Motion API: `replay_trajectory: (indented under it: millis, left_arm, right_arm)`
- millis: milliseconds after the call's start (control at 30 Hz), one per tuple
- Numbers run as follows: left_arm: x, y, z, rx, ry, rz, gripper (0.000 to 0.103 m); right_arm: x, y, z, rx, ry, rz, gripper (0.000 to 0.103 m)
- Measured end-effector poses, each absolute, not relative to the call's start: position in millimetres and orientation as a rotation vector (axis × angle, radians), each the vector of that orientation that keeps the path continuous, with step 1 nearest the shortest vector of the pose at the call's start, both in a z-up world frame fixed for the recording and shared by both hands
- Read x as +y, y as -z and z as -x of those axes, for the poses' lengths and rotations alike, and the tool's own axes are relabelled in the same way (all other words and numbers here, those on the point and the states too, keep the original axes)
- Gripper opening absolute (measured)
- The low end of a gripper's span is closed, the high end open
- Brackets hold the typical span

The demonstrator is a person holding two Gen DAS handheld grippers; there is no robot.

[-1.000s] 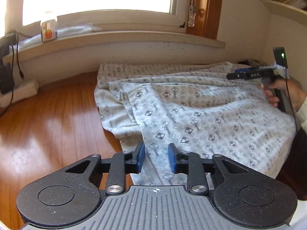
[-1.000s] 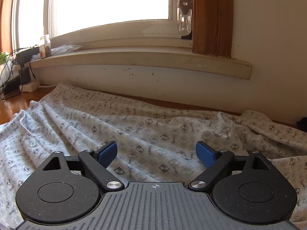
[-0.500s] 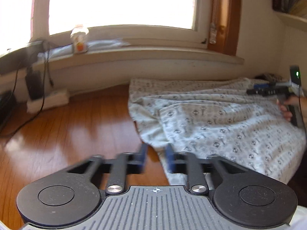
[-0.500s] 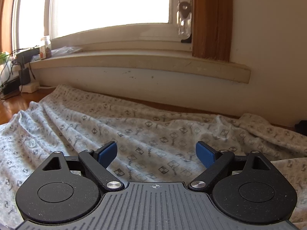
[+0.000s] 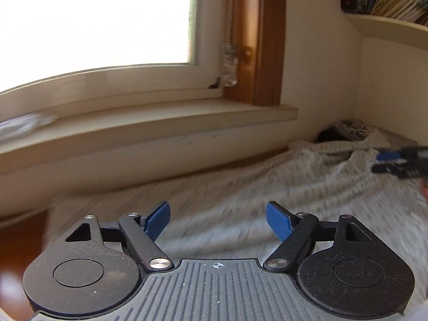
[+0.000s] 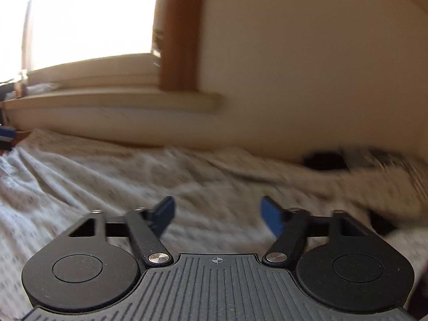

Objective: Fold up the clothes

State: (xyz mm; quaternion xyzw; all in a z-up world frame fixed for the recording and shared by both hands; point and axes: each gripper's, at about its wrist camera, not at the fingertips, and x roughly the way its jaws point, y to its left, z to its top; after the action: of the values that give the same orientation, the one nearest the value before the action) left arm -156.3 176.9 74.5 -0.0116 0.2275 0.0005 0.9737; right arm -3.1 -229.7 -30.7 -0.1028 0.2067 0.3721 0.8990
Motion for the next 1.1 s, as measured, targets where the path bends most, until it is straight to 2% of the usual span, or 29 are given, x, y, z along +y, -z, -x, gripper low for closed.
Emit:
replay_trajectory:
  millis: [33,133,267,367,533,667,900,1100]
  left_arm:
    - [175,-71,139,0.466,0.008,0.013,0.082]
    - [174,-57,103,0.528,0.008,-0.037,0.082]
    - [186,-39,99,0.61,0.024,-0.018,0.081]
    - [199,-31,104,0.661,0.004,0.017,0.081]
    - [211,-25,123,0.666,-0.027,0.001,0.081]
    - [226,-23,142,0.667,-0.038,0.009,0.081]
    - [237,-16,165,0.669,-0.077,0.024,0.087]
    - [216,-25,148,0.655,-0.05,-0.026,0.088]
  right_arm:
    - [-239,32,0,0.435,-0.751,0.213,0.049]
    - [-250,37,-9,0.461,-0.716,0.224,0.049]
    - [-243,43,-17,0.498,-0.712,0.253,0.051]
    - [-233,46,-22,0.527,-0.724,0.249,0.058]
    - [-214,49,-23,0.564,-0.752,0.26,0.063]
    - [-200,50,-19,0.584,-0.802,0.278,0.078]
    - [-193,48,-16,0.586,-0.836,0.293,0.082]
    - [-192,47,-16,0.588,-0.842,0.289,0.083]
